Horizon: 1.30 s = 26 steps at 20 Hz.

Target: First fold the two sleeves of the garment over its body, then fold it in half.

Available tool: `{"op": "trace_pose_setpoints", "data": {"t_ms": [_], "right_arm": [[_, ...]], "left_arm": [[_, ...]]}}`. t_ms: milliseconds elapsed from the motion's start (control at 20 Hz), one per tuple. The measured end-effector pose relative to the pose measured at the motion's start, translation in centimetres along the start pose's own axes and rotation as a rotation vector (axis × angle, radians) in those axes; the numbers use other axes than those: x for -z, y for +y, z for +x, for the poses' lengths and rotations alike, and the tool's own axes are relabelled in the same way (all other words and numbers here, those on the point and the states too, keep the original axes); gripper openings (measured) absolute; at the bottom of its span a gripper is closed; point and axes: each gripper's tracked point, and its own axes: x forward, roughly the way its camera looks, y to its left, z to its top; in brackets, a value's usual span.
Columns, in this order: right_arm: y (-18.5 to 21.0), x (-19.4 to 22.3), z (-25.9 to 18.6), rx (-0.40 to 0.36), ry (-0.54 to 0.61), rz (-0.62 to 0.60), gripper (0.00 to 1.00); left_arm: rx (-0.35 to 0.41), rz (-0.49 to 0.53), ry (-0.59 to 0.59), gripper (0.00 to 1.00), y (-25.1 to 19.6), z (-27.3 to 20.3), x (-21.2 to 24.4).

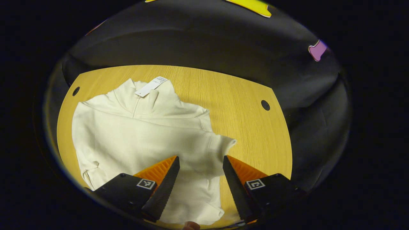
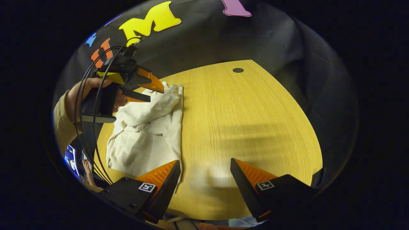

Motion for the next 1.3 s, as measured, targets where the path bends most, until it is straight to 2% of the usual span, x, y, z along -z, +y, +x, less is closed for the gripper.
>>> {"op": "trace_pose_setpoints", "data": {"t_ms": [200,250,300,450,500,550,650,700,750,950,1150,1300], "right_arm": [[2.5,0.6,0.1,-0.008,0.01,-0.061,0.98],[3.2,0.9,0.2,-0.014,0.016,-0.073,0.94],[4.0,1.2,0.4,-0.019,0.022,-0.085,0.98],[6.1,2.3,1.1,-0.025,0.048,-0.128,0.98],[6.8,3.0,1.4,-0.031,0.064,-0.137,0.98],[7.4,3.6,1.7,-0.035,0.082,-0.141,0.98],[8.5,4.7,2.3,-0.041,0.116,-0.145,0.98],[8.9,5.2,2.5,-0.039,0.13,-0.148,0.98],[9.1,5.6,2.7,-0.034,0.142,-0.15,0.98],[10.8,7.5,3.5,-0.058,0.203,-0.115,0.98],[10.2,9.2,4.3,0.012,0.264,-0.119,0.98],[9.2,9.8,4.6,0.082,0.294,-0.104,0.98]], "left_arm": [[-0.059,0.081,-0.049,0.9,4.3,-4.3,2.4],[-0.07,0.097,-0.06,0.9,5.5,-5.3,3.6],[-0.082,0.101,-0.071,0.9,7.0,-6.4,4.8],[-0.099,0.077,-0.069,0.9,11.2,-9.1,9.2],[-0.111,0.071,-0.066,1.0,12.6,-9.9,10.8],[-0.128,0.069,-0.063,0.9,14.0,-10.6,12.2],[-0.174,0.062,-0.037,0.9,16.8,-11.9,15.4],[-0.192,0.054,-0.016,1.0,17.9,-12.5,16.9],[-0.214,0.044,0.001,0.9,19.0,-13.1,18.2],[-0.279,-0.004,0.031,0.9,21.6,-15.9,21.7],[-0.344,-0.019,0.044,0.9,22.8,-18.5,23.1],[-0.324,-0.068,0.112,0.9,21.9,-19.1,24.4]]}}
